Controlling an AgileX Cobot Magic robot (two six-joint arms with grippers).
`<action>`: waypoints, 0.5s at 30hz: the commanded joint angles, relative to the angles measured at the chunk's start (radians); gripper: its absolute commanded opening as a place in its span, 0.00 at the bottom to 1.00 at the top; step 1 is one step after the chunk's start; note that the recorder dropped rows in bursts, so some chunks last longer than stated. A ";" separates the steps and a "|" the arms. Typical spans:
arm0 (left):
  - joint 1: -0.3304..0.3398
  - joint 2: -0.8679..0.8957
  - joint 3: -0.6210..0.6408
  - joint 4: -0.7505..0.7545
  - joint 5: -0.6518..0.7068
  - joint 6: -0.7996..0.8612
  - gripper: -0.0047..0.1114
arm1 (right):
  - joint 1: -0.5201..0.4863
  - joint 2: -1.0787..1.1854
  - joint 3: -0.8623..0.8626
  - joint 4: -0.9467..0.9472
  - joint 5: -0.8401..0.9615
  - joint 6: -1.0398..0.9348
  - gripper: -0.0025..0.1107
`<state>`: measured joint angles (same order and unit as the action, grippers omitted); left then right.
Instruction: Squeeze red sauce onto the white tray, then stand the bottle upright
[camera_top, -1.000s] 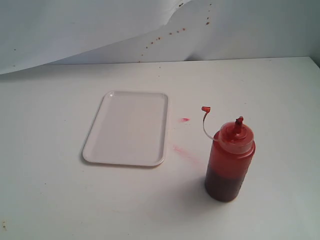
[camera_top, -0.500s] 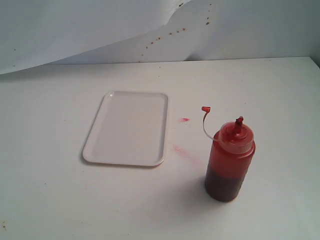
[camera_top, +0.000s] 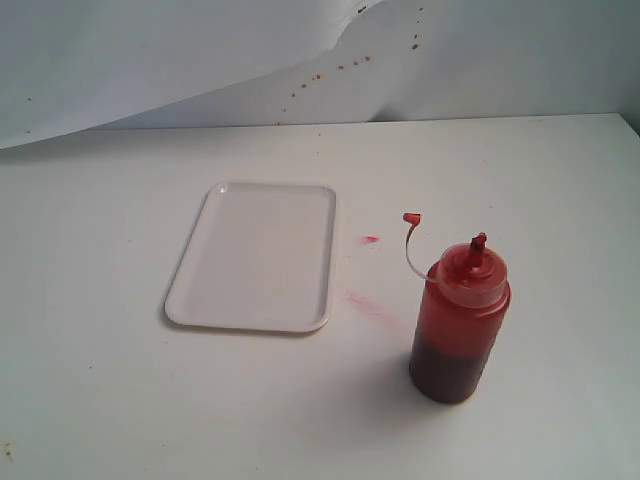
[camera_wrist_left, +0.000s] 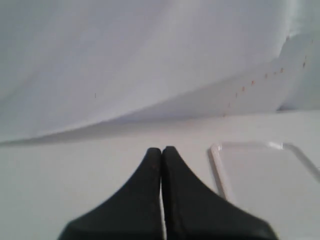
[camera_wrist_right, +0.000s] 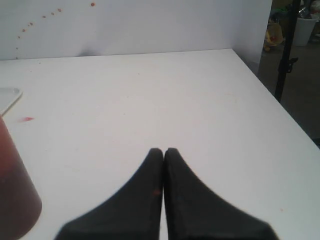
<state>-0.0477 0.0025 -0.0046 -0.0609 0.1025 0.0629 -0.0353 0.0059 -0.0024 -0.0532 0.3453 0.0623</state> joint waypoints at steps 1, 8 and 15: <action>-0.001 -0.002 0.005 -0.012 -0.311 -0.063 0.04 | 0.002 -0.006 0.002 0.005 -0.003 -0.002 0.02; -0.001 -0.002 0.005 0.109 -0.601 -0.279 0.04 | 0.002 -0.006 0.002 0.005 -0.003 -0.002 0.02; -0.001 0.516 0.005 0.372 -1.073 -0.398 0.04 | 0.002 -0.006 0.002 0.005 -0.003 -0.002 0.02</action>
<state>-0.0477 0.3272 -0.0046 0.2459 -0.8189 -0.3150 -0.0353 0.0059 -0.0024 -0.0532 0.3453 0.0623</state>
